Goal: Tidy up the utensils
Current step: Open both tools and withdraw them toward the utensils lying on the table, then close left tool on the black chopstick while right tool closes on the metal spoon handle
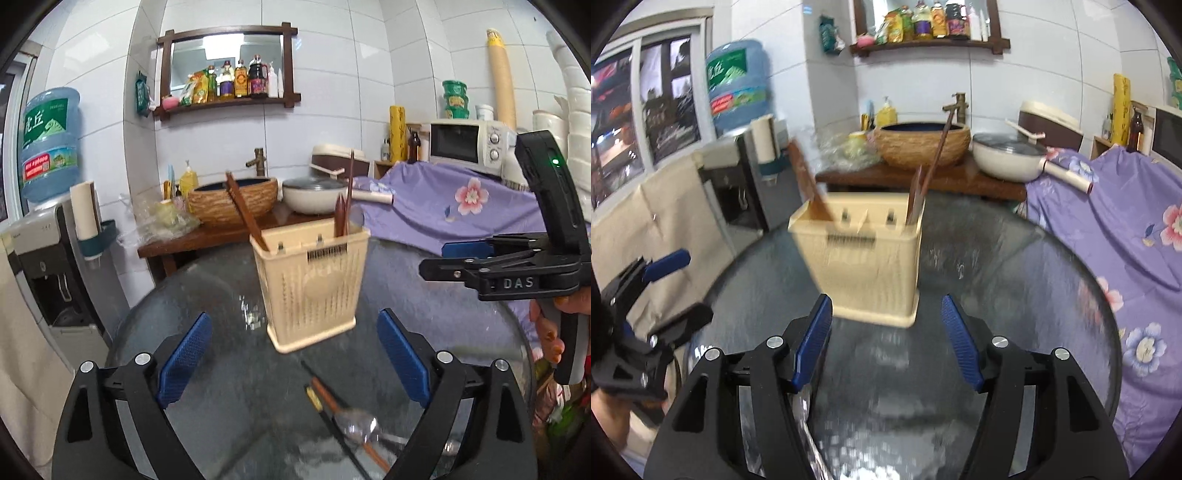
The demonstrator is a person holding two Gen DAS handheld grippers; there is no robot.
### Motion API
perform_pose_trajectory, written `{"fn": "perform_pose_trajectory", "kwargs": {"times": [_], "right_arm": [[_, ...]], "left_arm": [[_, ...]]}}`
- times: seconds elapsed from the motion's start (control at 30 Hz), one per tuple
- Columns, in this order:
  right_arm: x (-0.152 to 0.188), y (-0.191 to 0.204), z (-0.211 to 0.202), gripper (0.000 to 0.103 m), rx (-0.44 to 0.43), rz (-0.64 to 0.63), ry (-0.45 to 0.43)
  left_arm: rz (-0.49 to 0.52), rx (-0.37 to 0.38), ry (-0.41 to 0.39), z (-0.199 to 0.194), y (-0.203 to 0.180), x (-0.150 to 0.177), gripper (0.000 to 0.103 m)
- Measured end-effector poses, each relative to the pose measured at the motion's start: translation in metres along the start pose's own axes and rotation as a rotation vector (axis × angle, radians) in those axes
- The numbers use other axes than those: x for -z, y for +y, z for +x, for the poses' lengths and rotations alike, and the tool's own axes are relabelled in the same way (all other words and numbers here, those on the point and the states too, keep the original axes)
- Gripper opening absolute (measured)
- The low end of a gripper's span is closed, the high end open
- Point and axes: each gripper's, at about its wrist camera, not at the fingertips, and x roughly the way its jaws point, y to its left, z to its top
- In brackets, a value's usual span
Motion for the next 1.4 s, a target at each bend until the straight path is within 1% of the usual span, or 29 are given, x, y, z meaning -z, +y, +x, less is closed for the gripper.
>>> {"fn": "perform_pose_trajectory", "kwargs": {"times": [0.13, 0.27, 0.4, 0.5, 0.63, 0.77, 0.87, 0.97, 1.03, 1.17, 1.3, 1.4], "right_arm": [[0.052, 0.005, -0.002, 0.062, -0.004, -0.018, 0.031], [0.091, 0.013, 0.003, 0.062, -0.013, -0.04, 0.081], [0.116, 0.025, 0.003, 0.062, -0.022, -0.104, 0.115], [0.13, 0.033, 0.002, 0.062, -0.043, -0.135, 0.146], [0.149, 0.04, 0.003, 0.061, -0.073, -0.154, 0.2], [0.161, 0.049, 0.006, 0.052, -0.093, -0.194, 0.261], [0.166, 0.054, 0.008, 0.05, -0.085, -0.221, 0.283], [0.169, 0.054, 0.011, 0.048, -0.1, -0.206, 0.303], [0.167, 0.053, 0.013, 0.048, -0.103, -0.198, 0.305], [0.163, 0.053, 0.016, 0.047, -0.097, -0.193, 0.318], [0.161, 0.055, 0.016, 0.047, -0.092, -0.196, 0.334], [0.158, 0.058, 0.019, 0.047, -0.082, -0.197, 0.376]], "left_arm": [[0.006, 0.012, 0.054, -0.008, -0.011, 0.038, 0.089], [0.009, 0.027, 0.099, -0.014, -0.02, 0.066, 0.086], [0.011, 0.022, 0.126, -0.021, -0.025, 0.084, 0.082], [0.016, 0.013, 0.141, -0.025, -0.028, 0.095, 0.078], [0.024, 0.038, 0.189, -0.031, -0.037, 0.112, 0.07], [0.039, 0.067, 0.232, -0.036, -0.049, 0.13, 0.062], [0.029, 0.082, 0.259, -0.039, -0.054, 0.142, 0.057], [-0.002, 0.111, 0.278, -0.041, -0.054, 0.148, 0.054], [-0.003, 0.129, 0.287, -0.042, -0.057, 0.15, 0.052], [0.018, 0.115, 0.29, -0.042, -0.064, 0.155, 0.048], [0.034, 0.107, 0.302, -0.042, -0.067, 0.154, 0.047], [0.044, 0.108, 0.328, -0.039, -0.07, 0.149, 0.042]]}}
